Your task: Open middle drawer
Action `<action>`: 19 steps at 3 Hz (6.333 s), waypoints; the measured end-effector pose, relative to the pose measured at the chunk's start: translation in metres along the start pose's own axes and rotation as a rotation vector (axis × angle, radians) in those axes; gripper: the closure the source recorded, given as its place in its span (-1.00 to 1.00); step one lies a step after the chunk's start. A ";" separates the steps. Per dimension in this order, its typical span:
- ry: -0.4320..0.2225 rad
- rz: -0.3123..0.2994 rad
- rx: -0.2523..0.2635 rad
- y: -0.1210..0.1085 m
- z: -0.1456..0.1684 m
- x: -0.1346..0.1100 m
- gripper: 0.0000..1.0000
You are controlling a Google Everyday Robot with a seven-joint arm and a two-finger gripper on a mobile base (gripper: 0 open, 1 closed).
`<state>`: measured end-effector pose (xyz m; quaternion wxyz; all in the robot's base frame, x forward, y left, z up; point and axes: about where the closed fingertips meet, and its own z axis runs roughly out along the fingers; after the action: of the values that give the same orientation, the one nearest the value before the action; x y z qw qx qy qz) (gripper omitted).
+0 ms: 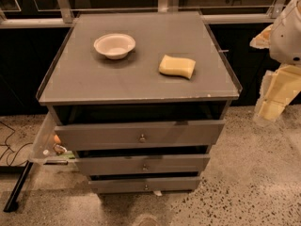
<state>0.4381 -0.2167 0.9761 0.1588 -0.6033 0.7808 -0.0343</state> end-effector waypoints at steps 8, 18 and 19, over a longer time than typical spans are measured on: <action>-0.301 -0.104 -0.137 0.144 0.215 0.010 -1.00; -0.511 -0.246 0.083 0.075 0.516 0.018 -1.00; -0.553 -0.287 0.122 0.052 0.523 0.009 -1.00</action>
Offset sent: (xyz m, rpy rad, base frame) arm -0.0143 0.0067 -0.0422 0.0305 0.0765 0.0278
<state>0.5387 -0.1387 0.4665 0.3945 -0.6833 0.6113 0.0620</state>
